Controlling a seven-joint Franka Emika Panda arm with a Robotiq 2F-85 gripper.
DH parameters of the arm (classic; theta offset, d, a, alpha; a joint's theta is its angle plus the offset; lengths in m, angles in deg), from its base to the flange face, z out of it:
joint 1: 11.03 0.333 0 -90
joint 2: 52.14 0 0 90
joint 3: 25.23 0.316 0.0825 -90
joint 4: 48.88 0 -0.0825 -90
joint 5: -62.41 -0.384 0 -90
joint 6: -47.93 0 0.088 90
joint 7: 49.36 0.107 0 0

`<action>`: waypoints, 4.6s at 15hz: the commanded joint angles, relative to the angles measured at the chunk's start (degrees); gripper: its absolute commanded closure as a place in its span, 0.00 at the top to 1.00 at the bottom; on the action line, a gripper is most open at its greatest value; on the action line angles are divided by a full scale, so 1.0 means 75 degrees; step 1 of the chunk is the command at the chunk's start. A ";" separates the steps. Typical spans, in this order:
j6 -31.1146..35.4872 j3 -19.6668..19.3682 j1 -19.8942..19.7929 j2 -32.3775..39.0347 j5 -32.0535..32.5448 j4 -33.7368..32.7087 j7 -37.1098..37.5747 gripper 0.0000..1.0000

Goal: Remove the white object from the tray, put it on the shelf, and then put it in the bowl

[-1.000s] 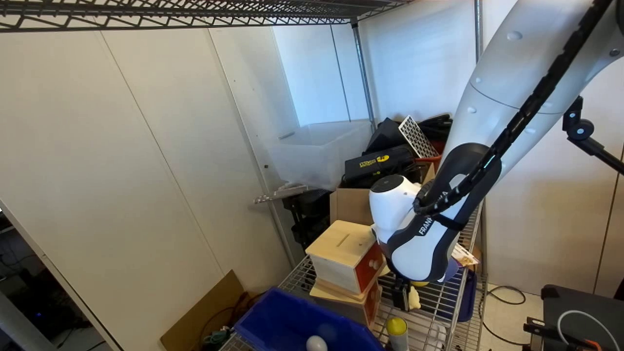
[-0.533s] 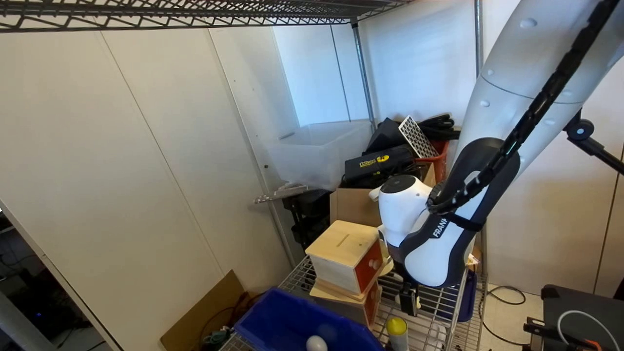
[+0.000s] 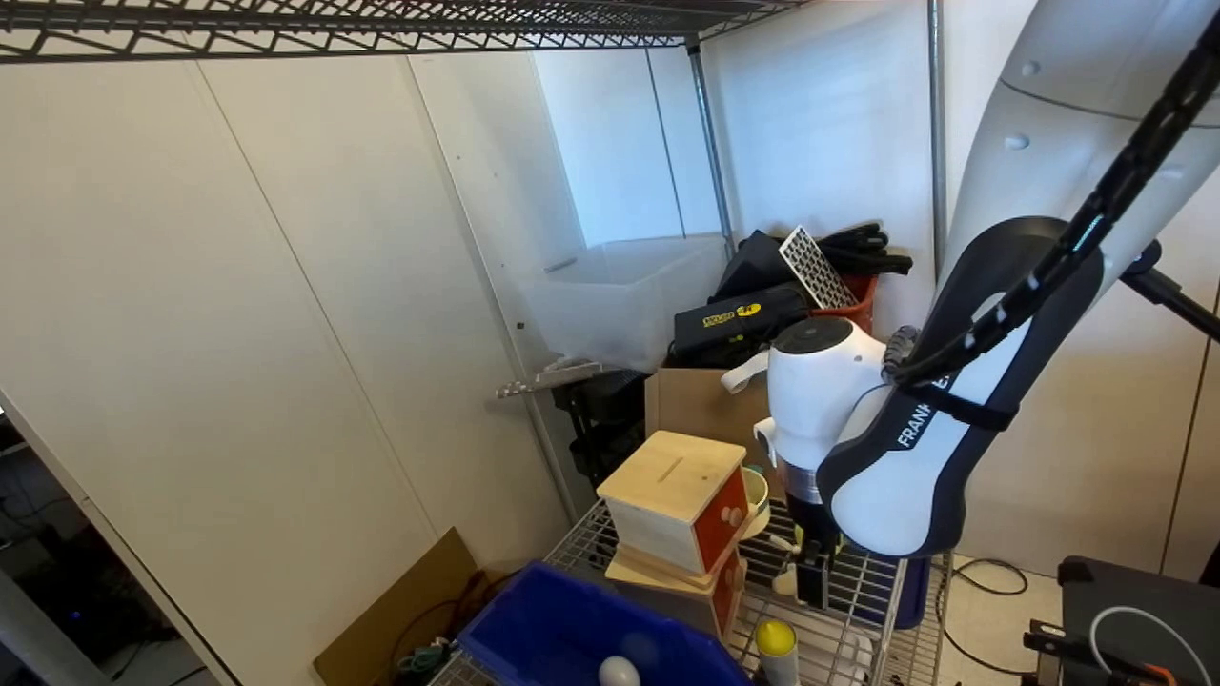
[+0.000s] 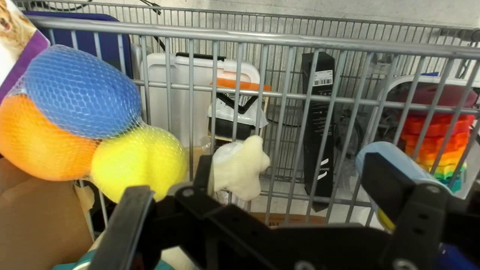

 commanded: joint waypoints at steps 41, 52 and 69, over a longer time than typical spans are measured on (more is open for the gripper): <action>0.1629 -0.1483 0.1552 0.0008 0.0823 -0.0818 0.1596 1.00; 0.1568 -0.1633 0.1660 0.0124 0.0810 -0.0947 0.1731 1.00; 0.1605 -0.1818 0.1806 0.0187 0.0847 -0.1091 0.1880 1.00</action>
